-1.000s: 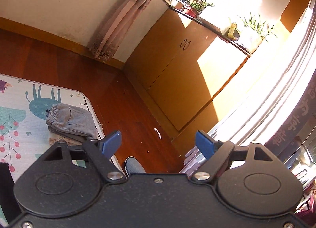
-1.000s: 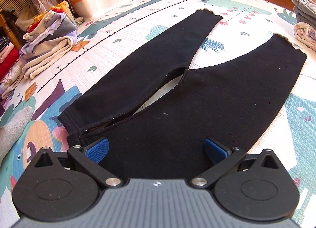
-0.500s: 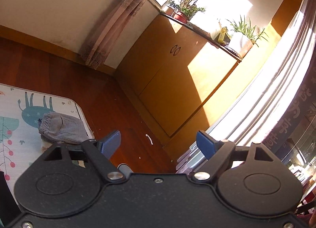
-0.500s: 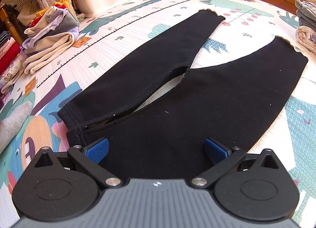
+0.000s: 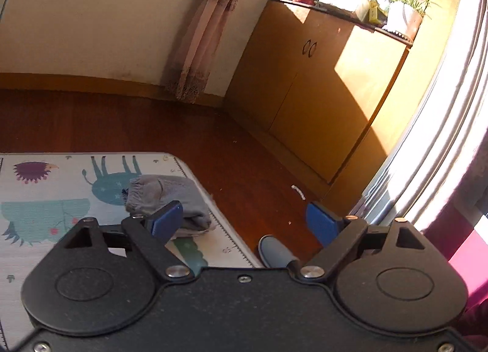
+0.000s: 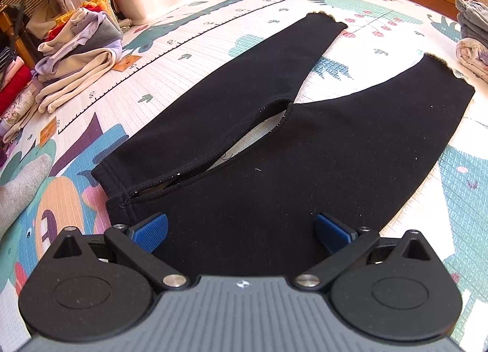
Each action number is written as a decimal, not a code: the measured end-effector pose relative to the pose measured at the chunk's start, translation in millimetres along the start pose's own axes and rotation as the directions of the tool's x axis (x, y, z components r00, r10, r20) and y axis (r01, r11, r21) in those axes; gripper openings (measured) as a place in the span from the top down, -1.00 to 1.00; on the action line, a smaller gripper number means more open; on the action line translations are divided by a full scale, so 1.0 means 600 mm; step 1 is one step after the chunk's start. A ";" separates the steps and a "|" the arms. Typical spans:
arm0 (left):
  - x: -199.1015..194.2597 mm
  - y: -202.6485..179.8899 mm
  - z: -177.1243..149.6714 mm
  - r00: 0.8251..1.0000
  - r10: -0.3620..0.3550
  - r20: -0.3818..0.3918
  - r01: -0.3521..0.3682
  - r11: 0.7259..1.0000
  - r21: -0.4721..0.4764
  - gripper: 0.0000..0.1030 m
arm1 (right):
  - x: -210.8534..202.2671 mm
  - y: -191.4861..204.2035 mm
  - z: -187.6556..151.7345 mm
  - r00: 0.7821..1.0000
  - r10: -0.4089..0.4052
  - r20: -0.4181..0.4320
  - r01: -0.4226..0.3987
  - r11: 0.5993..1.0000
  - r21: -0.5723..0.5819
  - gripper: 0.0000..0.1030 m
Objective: Fold clothes
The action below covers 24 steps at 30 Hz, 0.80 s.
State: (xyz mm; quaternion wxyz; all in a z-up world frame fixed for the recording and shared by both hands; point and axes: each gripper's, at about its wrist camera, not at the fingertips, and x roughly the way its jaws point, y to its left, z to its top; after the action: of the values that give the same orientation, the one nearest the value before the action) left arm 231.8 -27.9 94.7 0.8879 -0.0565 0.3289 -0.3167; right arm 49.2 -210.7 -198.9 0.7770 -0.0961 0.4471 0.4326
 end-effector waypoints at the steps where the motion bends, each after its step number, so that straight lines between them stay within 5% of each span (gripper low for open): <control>1: 0.018 0.030 -0.037 0.997 0.056 -0.056 -0.055 0.998 0.028 -0.71 | -0.003 -0.002 0.000 1.000 -0.001 0.007 0.001 1.000 0.011 -0.86; 4: 0.051 0.099 -0.153 0.965 0.145 -0.220 -0.125 0.987 0.100 -0.60 | -0.024 0.008 -0.002 0.999 -0.023 0.046 0.023 1.000 -0.017 -0.82; 5: 0.057 0.115 -0.189 0.952 0.156 -0.265 -0.129 0.985 0.116 -0.41 | -0.030 0.015 -0.003 0.998 -0.029 0.057 0.031 0.999 -0.041 -0.79; 8: 0.068 0.144 -0.302 0.912 0.181 -0.368 -0.118 0.975 0.189 -0.11 | -0.041 0.043 0.001 0.996 -0.020 0.088 0.031 0.991 -0.130 -0.38; 11: 0.066 0.139 -0.396 0.896 0.144 -0.420 -0.042 0.969 0.244 0.17 | -0.038 0.082 0.016 0.994 0.042 0.102 -0.017 0.973 -0.231 -0.17; 16: 0.068 0.115 -0.489 0.881 0.057 -0.469 0.054 0.974 0.221 0.31 | -0.012 0.149 0.036 0.990 0.128 0.062 -0.094 0.919 -0.382 0.13; 19: 0.071 0.105 -0.527 0.878 0.038 -0.477 0.072 0.975 0.211 0.32 | 0.011 0.155 0.029 0.992 0.125 -0.008 -0.119 0.927 -0.357 0.14; 20: 0.077 0.104 -0.545 0.865 0.065 -0.498 0.068 0.967 0.244 0.32 | 0.019 0.157 0.026 0.992 0.124 -0.031 -0.127 0.930 -0.346 0.12; 21: 0.084 0.104 -0.564 0.847 0.099 -0.522 0.064 0.956 0.285 0.32 | 0.024 0.158 0.022 0.990 0.128 -0.052 -0.138 0.926 -0.352 0.01; 22: 0.084 0.104 -0.581 0.847 0.118 -0.518 0.073 0.940 0.334 0.32 | 0.029 0.160 0.017 0.989 0.133 -0.071 -0.150 0.920 -0.363 -0.15; 24: 0.080 0.098 -0.590 0.835 0.147 -0.530 0.093 0.912 0.400 0.28 | 0.030 0.164 0.012 0.986 0.141 -0.088 -0.164 0.913 -0.373 -0.19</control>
State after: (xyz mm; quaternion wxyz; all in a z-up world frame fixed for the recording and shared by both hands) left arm 71.3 28.2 -224.7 0.7521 0.2289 0.4963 -0.3683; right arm -17.2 -136.5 -185.4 0.6942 -0.2218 0.3840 0.5670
